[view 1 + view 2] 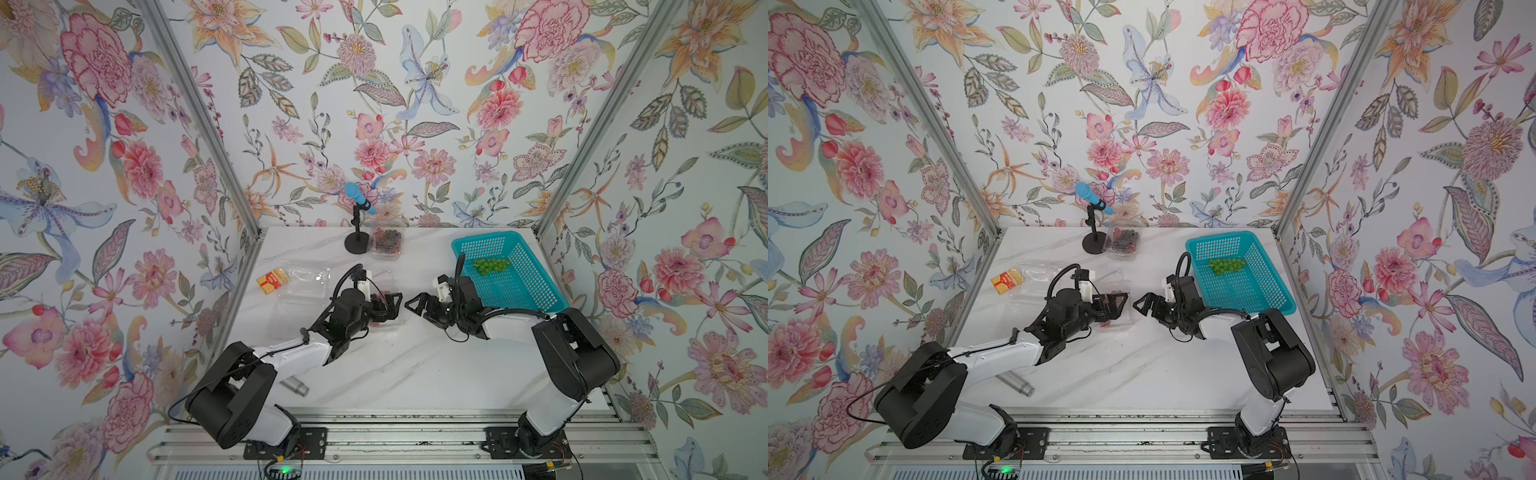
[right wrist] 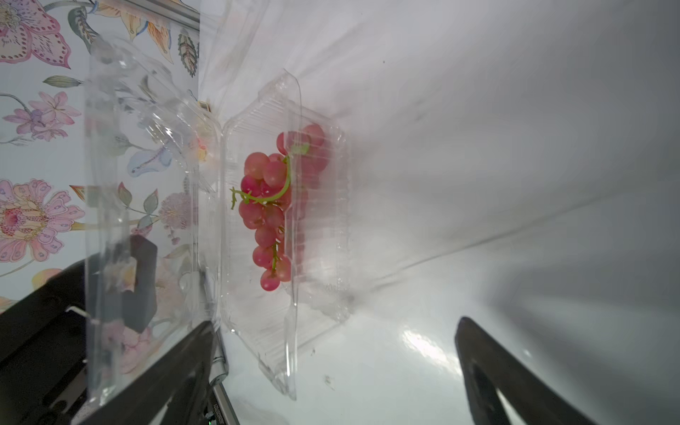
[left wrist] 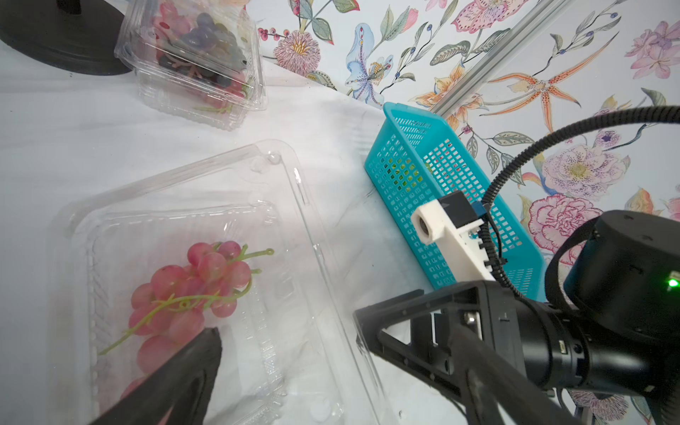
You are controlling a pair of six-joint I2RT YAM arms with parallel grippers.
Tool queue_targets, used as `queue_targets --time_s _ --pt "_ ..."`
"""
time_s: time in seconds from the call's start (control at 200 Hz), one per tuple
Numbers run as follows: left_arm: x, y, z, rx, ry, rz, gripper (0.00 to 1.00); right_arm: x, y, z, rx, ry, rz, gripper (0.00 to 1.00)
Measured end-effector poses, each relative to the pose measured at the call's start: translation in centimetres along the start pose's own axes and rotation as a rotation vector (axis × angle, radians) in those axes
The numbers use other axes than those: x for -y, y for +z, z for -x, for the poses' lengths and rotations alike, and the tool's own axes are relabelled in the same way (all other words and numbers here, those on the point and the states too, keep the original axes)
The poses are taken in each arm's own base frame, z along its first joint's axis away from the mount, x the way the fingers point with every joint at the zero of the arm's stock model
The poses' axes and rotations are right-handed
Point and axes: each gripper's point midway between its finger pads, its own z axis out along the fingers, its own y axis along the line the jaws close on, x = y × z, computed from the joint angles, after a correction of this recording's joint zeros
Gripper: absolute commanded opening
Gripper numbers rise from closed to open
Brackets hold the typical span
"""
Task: Pack grapes into containers
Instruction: Adjust the packing box at the center of the board.
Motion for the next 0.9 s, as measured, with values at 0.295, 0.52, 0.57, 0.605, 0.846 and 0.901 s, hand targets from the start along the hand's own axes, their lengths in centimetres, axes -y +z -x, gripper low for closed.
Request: queue_targets --time_s 0.295,0.52,0.57,0.605,0.846,0.901 --pt "0.1 0.2 0.1 0.011 -0.011 -0.012 1.00 0.6 -1.5 -3.4 -0.020 -0.017 0.007 0.99" --pt "-0.4 1.1 -0.9 -0.005 -0.034 -0.011 1.00 -0.2 -1.5 -3.6 -0.008 -0.044 0.038 1.00" --pt "-0.4 1.2 -1.1 -0.009 -0.040 -0.015 1.00 -0.3 -1.5 -3.7 -0.005 -0.049 0.045 1.00" --pt "-0.4 1.3 -1.1 -0.012 -0.045 -0.018 1.00 -0.4 -1.5 -3.8 -0.005 -0.053 0.048 1.00" --pt "-0.4 1.5 -1.2 -0.010 -0.052 -0.026 1.00 -2.1 -1.0 -5.2 -0.028 -0.100 0.087 1.00" --pt "-0.5 1.7 -1.4 -0.010 -0.055 -0.026 1.00 -2.3 -1.0 -5.3 -0.030 -0.105 0.092 1.00"
